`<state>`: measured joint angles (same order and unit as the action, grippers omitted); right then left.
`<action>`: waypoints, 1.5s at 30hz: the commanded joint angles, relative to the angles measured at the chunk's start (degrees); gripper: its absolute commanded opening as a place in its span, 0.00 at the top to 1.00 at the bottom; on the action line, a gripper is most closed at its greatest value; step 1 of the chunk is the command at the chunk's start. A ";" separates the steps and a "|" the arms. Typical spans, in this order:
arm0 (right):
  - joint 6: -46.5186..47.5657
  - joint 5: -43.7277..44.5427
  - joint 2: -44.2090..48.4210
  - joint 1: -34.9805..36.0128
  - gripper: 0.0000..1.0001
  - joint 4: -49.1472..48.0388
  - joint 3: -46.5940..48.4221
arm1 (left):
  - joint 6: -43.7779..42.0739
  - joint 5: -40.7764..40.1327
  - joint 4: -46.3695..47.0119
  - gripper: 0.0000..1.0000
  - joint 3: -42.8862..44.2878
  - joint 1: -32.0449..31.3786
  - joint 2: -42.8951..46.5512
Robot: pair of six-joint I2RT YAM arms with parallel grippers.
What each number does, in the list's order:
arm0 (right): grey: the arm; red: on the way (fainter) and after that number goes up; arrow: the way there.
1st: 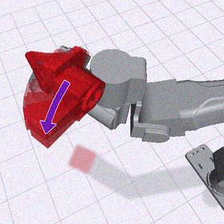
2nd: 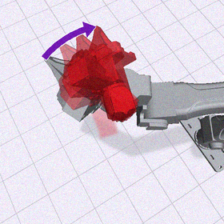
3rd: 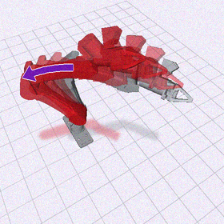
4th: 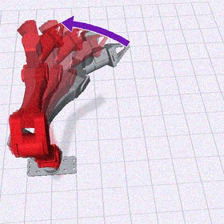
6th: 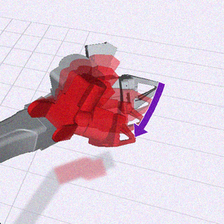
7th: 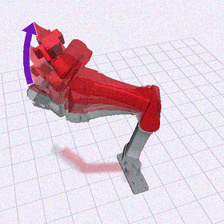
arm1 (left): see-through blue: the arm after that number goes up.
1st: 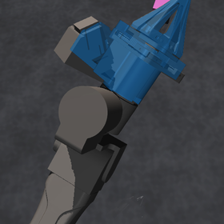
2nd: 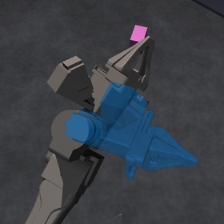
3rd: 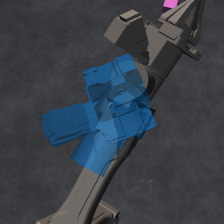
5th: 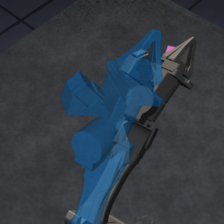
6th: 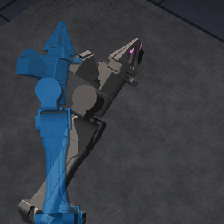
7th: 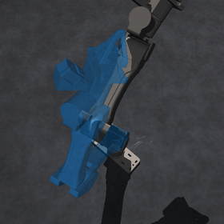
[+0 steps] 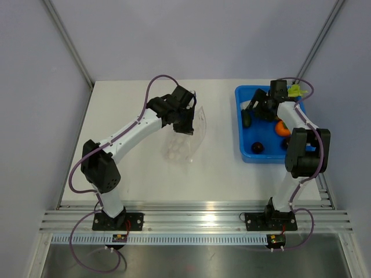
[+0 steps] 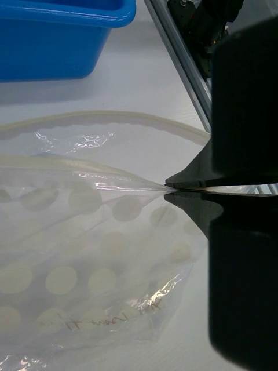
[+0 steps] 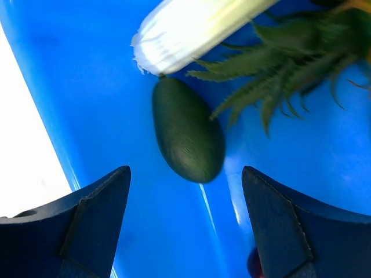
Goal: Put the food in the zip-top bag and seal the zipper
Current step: Pick up the fake fruit from the bin.
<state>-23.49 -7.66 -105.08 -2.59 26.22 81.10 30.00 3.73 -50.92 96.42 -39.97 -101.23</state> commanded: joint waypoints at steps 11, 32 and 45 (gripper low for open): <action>4.59 -6.15 -11.37 -1.37 0.20 1.99 7.05 | -0.73 1.10 1.08 1.00 1.84 -0.20 -0.55; 1.78 -2.98 -5.49 -1.45 0.18 2.09 -0.15 | 1.73 1.45 0.99 1.00 8.34 -2.92 -5.82; 0.81 -0.43 0.83 -1.54 0.54 2.26 -4.19 | 1.82 3.66 0.82 1.00 15.63 -4.59 -10.65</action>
<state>-21.91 -9.80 -109.73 -3.81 28.56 77.01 31.57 5.61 -51.22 108.66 -43.79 -111.20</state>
